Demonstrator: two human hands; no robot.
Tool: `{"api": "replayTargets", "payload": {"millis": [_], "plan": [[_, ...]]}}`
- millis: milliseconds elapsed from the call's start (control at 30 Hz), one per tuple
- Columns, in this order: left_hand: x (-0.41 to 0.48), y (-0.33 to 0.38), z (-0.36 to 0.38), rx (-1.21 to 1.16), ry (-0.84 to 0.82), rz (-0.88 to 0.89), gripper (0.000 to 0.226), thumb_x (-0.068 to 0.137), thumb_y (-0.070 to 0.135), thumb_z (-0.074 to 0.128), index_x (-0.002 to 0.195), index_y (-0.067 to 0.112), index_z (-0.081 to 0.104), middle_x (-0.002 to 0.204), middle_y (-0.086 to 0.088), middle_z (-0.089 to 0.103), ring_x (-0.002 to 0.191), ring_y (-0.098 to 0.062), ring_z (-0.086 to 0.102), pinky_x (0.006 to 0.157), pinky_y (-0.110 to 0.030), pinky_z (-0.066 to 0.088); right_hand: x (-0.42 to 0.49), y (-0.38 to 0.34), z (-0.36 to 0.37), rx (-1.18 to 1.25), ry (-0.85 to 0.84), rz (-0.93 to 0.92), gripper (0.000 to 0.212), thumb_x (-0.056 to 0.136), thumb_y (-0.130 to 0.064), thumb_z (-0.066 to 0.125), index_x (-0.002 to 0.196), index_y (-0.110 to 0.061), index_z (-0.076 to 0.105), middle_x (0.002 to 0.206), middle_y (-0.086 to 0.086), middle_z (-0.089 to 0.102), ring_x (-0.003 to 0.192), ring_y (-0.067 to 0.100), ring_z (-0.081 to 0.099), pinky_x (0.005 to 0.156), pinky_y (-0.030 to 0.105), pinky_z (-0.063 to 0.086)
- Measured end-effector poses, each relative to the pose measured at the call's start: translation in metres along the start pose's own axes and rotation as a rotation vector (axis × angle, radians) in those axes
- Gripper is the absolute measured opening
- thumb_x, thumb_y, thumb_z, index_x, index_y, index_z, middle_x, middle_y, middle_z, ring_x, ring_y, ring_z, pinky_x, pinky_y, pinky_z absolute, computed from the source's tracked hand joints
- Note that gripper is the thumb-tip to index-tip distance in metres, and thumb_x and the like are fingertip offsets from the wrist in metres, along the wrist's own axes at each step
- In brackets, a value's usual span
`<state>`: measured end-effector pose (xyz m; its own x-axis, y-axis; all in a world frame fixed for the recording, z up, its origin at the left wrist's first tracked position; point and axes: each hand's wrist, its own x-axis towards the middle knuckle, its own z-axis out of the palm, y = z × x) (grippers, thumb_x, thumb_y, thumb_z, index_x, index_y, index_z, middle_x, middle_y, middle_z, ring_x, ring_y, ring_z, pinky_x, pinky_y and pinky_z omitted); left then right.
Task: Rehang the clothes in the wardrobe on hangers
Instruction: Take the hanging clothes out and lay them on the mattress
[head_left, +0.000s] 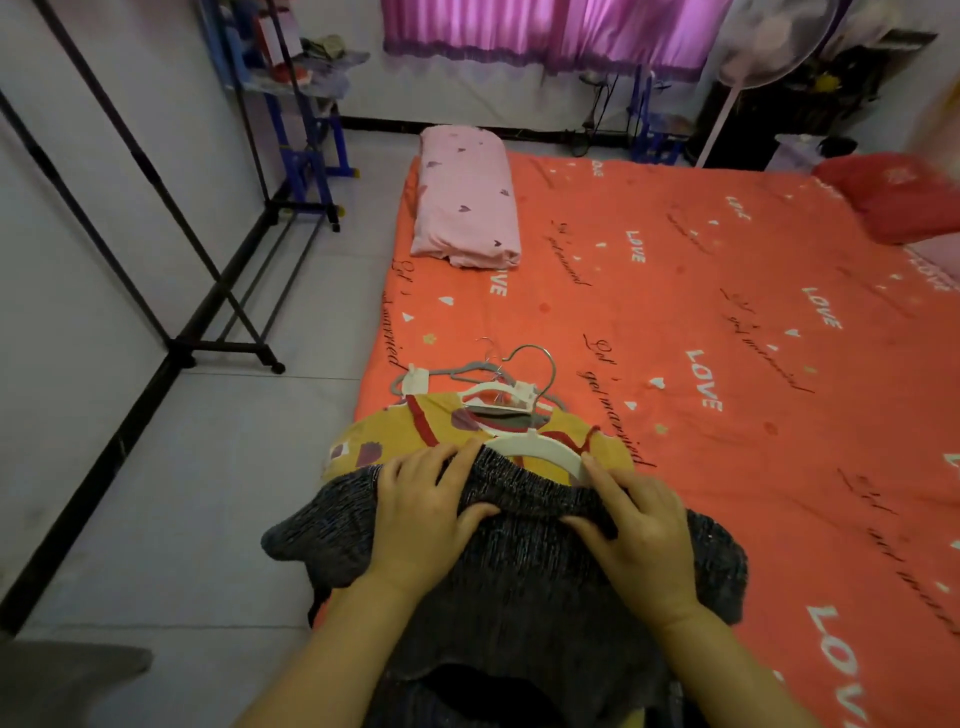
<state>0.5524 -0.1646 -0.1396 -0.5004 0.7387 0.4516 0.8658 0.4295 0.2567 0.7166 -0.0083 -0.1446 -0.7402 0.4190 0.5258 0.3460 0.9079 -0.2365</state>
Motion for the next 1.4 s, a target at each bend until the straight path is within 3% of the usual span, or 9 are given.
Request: {"api": "replayTargets", "payload": {"millis": [67,133,200,267,467,667,1000,1100,1400], "plan": [[0.023,-0.008,0.024,0.015,-0.024,-0.040,0.072,0.057,0.038,0.087,0.118,0.009,0.062,0.102,-0.007,0.066,0.090,-0.027,0.064,0.081,-0.043,0.048,0.025,0.016,0.023,0.017,-0.020,0.021,0.065,0.060,-0.025,0.087,0.118,-0.007,0.064,0.099,0.010,0.066,0.091,0.028,0.058,0.080,0.036,0.039],[0.040,-0.017,0.048,0.074,-0.132,-0.139,0.080,0.063,0.038,0.083,0.130,0.008,0.052,0.120,-0.010,0.061,0.108,-0.027,0.058,0.091,-0.048,0.044,0.046,0.028,0.049,-0.011,-0.073,0.082,0.071,0.061,-0.026,0.088,0.124,-0.009,0.060,0.110,0.013,0.063,0.098,0.034,0.061,0.088,0.042,0.044],[0.047,-0.024,0.073,0.158,-0.331,-0.271,0.088,0.079,0.046,0.068,0.147,0.014,0.023,0.149,-0.010,0.031,0.136,-0.025,0.031,0.109,-0.049,0.024,0.060,0.042,0.076,-0.066,-0.244,0.179,0.080,0.072,-0.034,0.079,0.140,-0.016,0.042,0.134,0.013,0.050,0.119,0.033,0.049,0.102,0.049,0.037],[0.040,-0.030,0.097,0.177,-0.493,-0.333,0.085,0.087,0.051,0.054,0.149,0.021,0.004,0.157,-0.004,0.007,0.143,-0.023,0.008,0.115,-0.045,0.009,0.059,0.052,0.101,-0.084,-0.451,0.234,0.082,0.082,-0.043,0.067,0.148,-0.025,0.022,0.147,0.004,0.034,0.133,0.026,0.033,0.112,0.044,0.024],[-0.001,-0.020,0.124,0.155,-0.824,-0.395,0.078,0.092,0.050,0.048,0.150,0.021,0.006,0.157,-0.003,0.006,0.144,-0.023,0.006,0.116,-0.044,0.005,-0.007,0.065,0.127,0.009,-0.733,0.286,0.074,0.089,-0.046,0.057,0.149,-0.028,0.018,0.147,-0.003,0.030,0.135,0.020,0.027,0.112,0.038,0.024],[0.002,-0.003,0.113,0.141,-0.897,-0.327,0.072,0.093,0.048,0.047,0.149,0.019,0.012,0.155,-0.001,0.014,0.142,-0.023,0.011,0.117,-0.046,0.007,-0.038,0.072,0.104,0.042,-0.772,0.414,0.067,0.091,-0.045,0.055,0.148,-0.027,0.023,0.148,-0.005,0.029,0.136,0.018,0.027,0.112,0.036,0.027],[0.044,0.060,0.084,0.067,-0.815,0.097,0.060,0.095,0.045,0.044,0.147,0.024,0.023,0.152,0.004,0.024,0.140,-0.017,0.019,0.116,-0.041,0.009,-0.061,0.064,0.005,-0.103,-0.564,0.714,0.068,0.089,-0.043,0.056,0.147,-0.025,0.025,0.145,-0.005,0.033,0.132,0.017,0.032,0.107,0.029,0.028],[0.040,0.087,0.071,0.027,-0.806,0.305,0.059,0.095,0.047,0.043,0.147,0.025,0.024,0.151,0.004,0.026,0.138,-0.017,0.022,0.115,-0.040,0.012,-0.094,0.043,-0.038,-0.137,-0.462,0.869,0.064,0.083,-0.037,0.062,0.141,-0.021,0.038,0.137,0.000,0.042,0.125,0.022,0.042,0.100,0.030,0.033],[-0.049,0.196,-0.012,-0.177,-0.793,0.962,0.048,0.090,0.046,0.048,0.134,0.027,0.040,0.135,0.007,0.046,0.121,-0.017,0.044,0.096,-0.032,0.036,-0.258,-0.118,-0.189,-0.322,-0.290,1.449,0.058,0.087,-0.044,0.058,0.140,-0.030,0.037,0.138,-0.005,0.040,0.126,0.013,0.041,0.103,0.024,0.033]]}}
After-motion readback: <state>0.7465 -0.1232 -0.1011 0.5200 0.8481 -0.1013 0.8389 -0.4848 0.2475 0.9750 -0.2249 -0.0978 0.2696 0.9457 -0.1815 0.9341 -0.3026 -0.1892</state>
